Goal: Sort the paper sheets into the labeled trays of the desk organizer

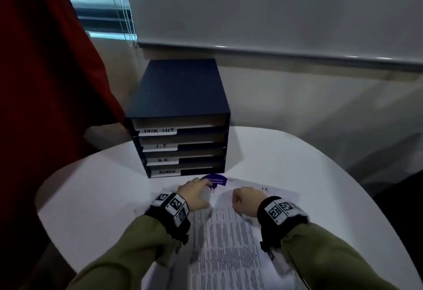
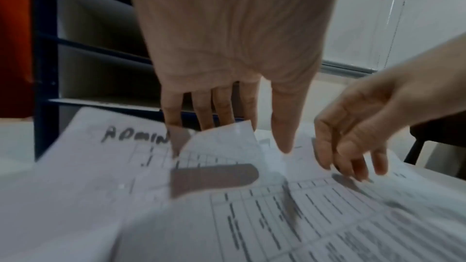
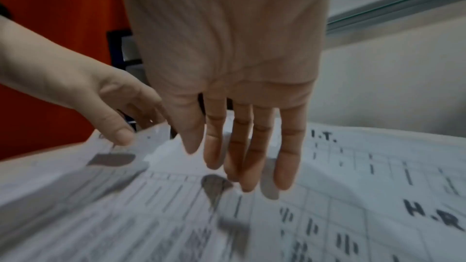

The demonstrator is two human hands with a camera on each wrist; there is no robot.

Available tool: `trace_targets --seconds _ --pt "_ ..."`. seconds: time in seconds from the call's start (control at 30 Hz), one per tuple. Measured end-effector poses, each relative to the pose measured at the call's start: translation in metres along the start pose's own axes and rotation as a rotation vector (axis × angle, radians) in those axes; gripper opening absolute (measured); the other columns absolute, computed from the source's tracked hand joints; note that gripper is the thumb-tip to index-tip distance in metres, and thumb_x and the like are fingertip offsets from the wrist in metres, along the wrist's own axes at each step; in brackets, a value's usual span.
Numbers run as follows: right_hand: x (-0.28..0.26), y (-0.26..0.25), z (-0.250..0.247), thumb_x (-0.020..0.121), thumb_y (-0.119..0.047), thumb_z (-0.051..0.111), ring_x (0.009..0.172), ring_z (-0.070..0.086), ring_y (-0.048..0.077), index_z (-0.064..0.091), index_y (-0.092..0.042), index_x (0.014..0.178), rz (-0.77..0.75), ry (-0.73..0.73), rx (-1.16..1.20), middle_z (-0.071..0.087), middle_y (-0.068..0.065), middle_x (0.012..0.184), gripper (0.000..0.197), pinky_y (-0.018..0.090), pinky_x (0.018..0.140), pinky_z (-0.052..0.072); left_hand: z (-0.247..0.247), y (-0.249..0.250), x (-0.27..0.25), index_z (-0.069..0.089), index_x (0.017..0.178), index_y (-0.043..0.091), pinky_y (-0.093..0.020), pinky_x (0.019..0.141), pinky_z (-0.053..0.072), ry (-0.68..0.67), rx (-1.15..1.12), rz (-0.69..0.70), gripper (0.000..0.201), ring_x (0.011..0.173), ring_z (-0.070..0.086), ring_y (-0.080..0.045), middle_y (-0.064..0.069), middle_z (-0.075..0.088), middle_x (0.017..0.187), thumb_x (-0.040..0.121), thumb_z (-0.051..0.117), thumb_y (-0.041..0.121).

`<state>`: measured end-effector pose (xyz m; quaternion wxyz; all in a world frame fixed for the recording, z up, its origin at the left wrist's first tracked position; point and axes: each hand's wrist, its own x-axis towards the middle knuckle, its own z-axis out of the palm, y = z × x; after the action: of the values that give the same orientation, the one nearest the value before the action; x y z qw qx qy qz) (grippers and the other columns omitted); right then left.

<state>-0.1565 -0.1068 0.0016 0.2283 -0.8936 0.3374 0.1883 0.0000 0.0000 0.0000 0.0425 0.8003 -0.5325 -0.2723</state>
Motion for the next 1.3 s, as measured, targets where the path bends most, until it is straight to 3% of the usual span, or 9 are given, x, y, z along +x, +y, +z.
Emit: trace_targets --seconds 0.07,0.2,0.4,0.57,0.77,0.93,1.13,1.2,1.3 --pt "0.008 0.010 0.014 0.086 -0.021 0.054 0.098 0.059 0.026 0.052 -0.021 0.090 -0.002 -0.027 -0.011 0.052 -0.002 0.092 0.005 0.032 0.077 0.046 0.008 -0.001 0.003 0.033 0.140 0.030 -0.038 0.106 0.035 -0.027 0.036 -0.006 0.069 0.127 0.043 -0.024 -0.002 0.042 0.139 0.079 0.066 0.034" --pt "0.018 0.016 0.026 0.077 -0.026 0.069 0.084 0.051 0.020 0.042 -0.031 0.073 -0.005 -0.098 -0.050 0.041 -0.009 0.083 0.028 0.032 0.074 0.046 0.022 -0.004 0.008 0.034 0.137 0.034 -0.040 0.105 0.032 -0.044 0.134 0.003 0.075 0.127 0.041 -0.024 -0.002 0.040 0.140 0.073 0.072 0.033" --pt "0.021 0.014 0.037 0.070 -0.046 0.077 0.088 0.048 0.020 0.045 -0.023 0.091 -0.035 -0.040 -0.142 0.045 -0.001 0.099 0.045 0.037 0.083 0.047 0.036 -0.010 0.009 0.024 0.145 0.032 -0.044 0.110 0.027 -0.038 0.220 0.004 0.083 0.133 0.034 -0.024 -0.002 0.032 0.147 0.076 0.070 0.035" --pt "0.003 0.012 0.058 0.078 -0.044 0.069 0.106 0.047 0.025 0.045 -0.019 0.104 0.018 0.145 -0.134 0.044 0.007 0.116 0.043 0.039 0.093 0.046 0.058 -0.001 0.000 0.002 0.151 0.026 -0.062 0.114 -0.006 0.195 0.467 -0.032 0.093 0.148 -0.004 -0.027 -0.007 0.000 0.159 0.083 0.065 0.037" --pt "-0.033 0.009 0.085 0.090 -0.043 0.053 0.125 0.043 0.032 0.035 -0.014 0.141 0.017 0.151 -0.137 0.033 0.014 0.141 0.061 0.041 0.102 0.041 0.074 -0.009 -0.027 0.034 0.139 0.017 -0.045 0.105 0.039 0.210 0.366 -0.006 0.055 0.131 0.036 -0.029 -0.009 0.031 0.144 0.089 0.054 0.028" --pt "-0.069 0.016 0.100 0.091 -0.042 0.056 0.129 0.045 0.031 0.025 -0.017 0.150 0.015 0.131 -0.049 0.027 0.012 0.150 0.071 0.037 0.106 0.041 0.073 -0.023 -0.050 0.043 0.130 0.021 -0.041 0.101 0.042 0.311 0.245 -0.046 0.054 0.124 0.042 -0.026 -0.005 0.041 0.131 0.081 0.063 0.033" --pt "-0.083 0.027 0.105 0.087 -0.034 0.065 0.130 0.045 0.028 0.027 -0.016 0.148 0.060 0.263 0.265 0.036 0.013 0.147 0.074 0.033 0.102 0.039 0.069 -0.019 -0.066 0.057 0.093 0.024 -0.028 0.079 0.046 0.617 0.183 0.044 0.009 0.095 0.051 -0.016 0.004 0.052 0.104 0.085 0.060 0.020" --pt "-0.080 0.034 0.103 0.087 -0.029 0.066 0.123 0.051 0.027 0.033 -0.013 0.145 0.105 0.393 0.441 0.048 0.013 0.139 0.068 0.031 0.095 0.042 0.066 -0.017 -0.069 0.058 0.082 0.023 -0.025 0.071 0.045 0.654 0.115 0.102 0.005 0.085 0.057 -0.014 0.006 0.059 0.090 0.084 0.063 0.022" --pt "-0.071 0.045 0.098 0.085 -0.022 0.069 0.100 0.058 0.027 0.041 -0.008 0.137 0.184 0.461 0.759 0.057 0.014 0.119 0.061 0.027 0.064 0.047 0.066 -0.015 -0.073 0.061 0.076 0.021 -0.017 0.064 0.042 0.538 -0.067 0.218 0.010 0.075 0.059 -0.011 0.006 0.063 0.077 0.081 0.069 0.023"
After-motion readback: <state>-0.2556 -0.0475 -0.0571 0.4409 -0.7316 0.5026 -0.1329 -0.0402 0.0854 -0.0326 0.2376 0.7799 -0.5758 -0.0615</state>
